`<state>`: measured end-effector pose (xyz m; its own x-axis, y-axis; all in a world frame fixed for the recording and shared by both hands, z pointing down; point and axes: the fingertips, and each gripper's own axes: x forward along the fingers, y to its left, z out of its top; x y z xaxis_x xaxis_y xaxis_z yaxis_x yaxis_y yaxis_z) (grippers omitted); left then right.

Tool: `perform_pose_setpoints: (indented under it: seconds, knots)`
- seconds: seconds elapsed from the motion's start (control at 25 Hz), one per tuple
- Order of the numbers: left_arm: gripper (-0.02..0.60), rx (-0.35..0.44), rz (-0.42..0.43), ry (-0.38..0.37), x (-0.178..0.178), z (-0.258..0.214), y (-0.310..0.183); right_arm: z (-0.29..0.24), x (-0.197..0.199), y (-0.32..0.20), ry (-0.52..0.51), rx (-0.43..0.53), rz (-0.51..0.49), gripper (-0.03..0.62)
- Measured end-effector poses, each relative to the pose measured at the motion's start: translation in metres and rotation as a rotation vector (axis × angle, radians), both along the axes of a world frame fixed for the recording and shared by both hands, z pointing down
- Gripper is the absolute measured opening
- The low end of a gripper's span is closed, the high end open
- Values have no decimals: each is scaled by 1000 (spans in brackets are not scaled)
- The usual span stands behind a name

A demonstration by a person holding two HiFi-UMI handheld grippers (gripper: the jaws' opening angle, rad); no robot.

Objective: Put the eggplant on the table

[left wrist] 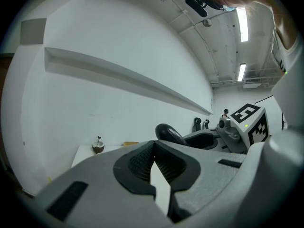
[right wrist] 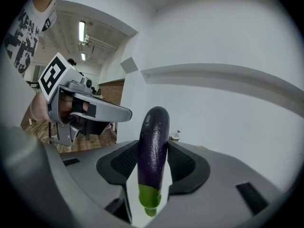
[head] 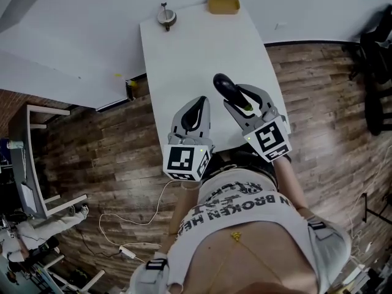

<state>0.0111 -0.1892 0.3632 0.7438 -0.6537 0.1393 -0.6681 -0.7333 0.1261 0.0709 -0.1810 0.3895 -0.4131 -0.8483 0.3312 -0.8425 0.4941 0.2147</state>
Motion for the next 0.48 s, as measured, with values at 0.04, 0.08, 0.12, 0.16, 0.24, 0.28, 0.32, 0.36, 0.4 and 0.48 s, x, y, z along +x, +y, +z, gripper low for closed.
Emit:
perform_pose_setpoints:
  seconds: [0.04,0.08,0.12,0.16,0.24,0.28,0.32,0.36,0.4,0.48]
  knots:
    - [6,-1,-8,1,4,-1,1,-1,5,0,3,2,-9,187]
    - [6,0,-15,0,9,-1,2,-2,10,0,5,4,-18,187]
    - [6,2,-20,-2,13,-2,3,-3,14,0,5,6,-25,187]
    - [6,4,-26,-5,17,-2,5,-4,18,0,3,8,-33,187]
    - [6,7,-38,-6,23,-3,6,-4,23,-1,0,8,-49,187]
    - [6,7,-45,-5,25,-3,6,-4,25,-1,-3,7,-57,187]
    - [6,7,-50,-6,27,-4,6,-4,26,-2,-5,6,-65,187]
    - [6,7,-55,-7,28,-4,6,-4,26,-2,-7,5,-73,187]
    - [6,7,-57,-8,28,-4,6,-4,25,-3,-8,4,-79,187]
    - [6,10,-63,-11,28,-5,6,-4,24,-3,-8,5,-88,187]
